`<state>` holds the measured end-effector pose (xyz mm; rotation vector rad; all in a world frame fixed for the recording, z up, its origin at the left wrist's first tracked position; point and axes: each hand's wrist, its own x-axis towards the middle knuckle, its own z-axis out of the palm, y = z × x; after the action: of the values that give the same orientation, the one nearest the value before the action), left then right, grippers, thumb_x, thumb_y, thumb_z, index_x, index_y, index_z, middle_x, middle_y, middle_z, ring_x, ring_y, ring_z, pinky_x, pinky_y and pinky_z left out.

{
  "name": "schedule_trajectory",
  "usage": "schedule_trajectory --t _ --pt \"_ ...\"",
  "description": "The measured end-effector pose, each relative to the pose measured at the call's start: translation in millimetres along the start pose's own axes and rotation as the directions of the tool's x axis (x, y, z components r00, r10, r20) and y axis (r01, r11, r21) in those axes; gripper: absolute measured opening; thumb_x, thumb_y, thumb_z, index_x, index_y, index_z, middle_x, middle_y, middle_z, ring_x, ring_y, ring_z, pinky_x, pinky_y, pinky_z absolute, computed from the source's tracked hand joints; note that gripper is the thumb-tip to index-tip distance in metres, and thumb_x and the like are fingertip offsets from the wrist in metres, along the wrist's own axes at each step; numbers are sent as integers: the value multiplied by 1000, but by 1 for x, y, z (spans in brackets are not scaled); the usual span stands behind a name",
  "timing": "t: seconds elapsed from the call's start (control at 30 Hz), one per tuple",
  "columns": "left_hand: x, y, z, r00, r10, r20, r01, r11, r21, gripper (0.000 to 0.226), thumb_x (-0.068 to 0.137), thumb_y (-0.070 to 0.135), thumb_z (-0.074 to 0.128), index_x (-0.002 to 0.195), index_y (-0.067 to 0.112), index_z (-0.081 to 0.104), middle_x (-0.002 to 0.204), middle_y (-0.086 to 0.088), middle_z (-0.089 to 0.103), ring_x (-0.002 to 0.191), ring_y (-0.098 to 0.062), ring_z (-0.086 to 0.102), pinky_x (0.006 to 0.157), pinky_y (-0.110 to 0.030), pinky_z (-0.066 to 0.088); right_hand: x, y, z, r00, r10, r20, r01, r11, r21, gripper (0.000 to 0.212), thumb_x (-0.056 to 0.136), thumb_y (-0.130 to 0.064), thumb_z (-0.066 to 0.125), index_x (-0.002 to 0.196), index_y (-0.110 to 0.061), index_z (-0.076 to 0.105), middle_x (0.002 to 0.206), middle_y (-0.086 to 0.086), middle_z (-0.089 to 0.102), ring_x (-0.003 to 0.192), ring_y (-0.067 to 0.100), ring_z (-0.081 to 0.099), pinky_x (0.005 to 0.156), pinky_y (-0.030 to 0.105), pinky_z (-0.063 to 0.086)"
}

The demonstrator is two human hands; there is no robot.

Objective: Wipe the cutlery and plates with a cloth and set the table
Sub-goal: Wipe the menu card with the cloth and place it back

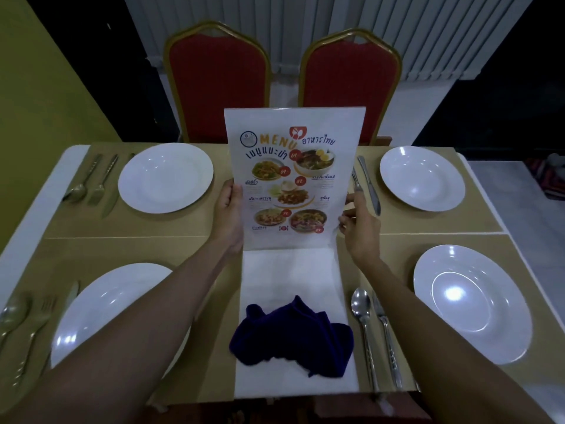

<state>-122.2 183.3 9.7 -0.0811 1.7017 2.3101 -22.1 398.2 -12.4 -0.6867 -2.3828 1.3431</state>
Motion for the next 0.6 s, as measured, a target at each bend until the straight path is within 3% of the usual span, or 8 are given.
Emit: schedule_trajectory --t 0.1,0.33,0.5,0.6 --pt "3 -7 0 1000 0 -7 0 999 44 18 105 22 38 108 17 56 103 3 70 88 -9 71 72 -31 58 -5 8 2 1000 -15 -10 14 998 -53 40 91 9 42 113 -23 51 81 3 63 74 19 61 72 46 57" --pt "-1 -12 -8 999 -16 47 11 995 100 21 105 23 37 110 12 54 104 0 70 86 -8 71 68 -26 58 -11 13 4 1000 7 -3 -7 998 -65 37 94 3 46 102 -34 47 87 5 65 81 22 63 73 45 58" --pt "-4 -21 -11 1000 1 23 -5 981 194 20 105 23 38 103 15 56 102 0 70 86 -8 70 69 -26 58 -15 12 6 1000 -17 -22 15 996 -92 27 98 -5 48 99 -32 47 86 2 63 75 12 60 65 22 50" --pt "-1 -24 -12 1000 11 19 -15 976 219 20 105 24 38 100 19 57 103 1 69 90 -10 69 76 -29 59 -11 13 6 999 19 -33 -22 993 -112 37 102 -15 45 80 -44 52 80 0 62 67 6 58 56 14 49"
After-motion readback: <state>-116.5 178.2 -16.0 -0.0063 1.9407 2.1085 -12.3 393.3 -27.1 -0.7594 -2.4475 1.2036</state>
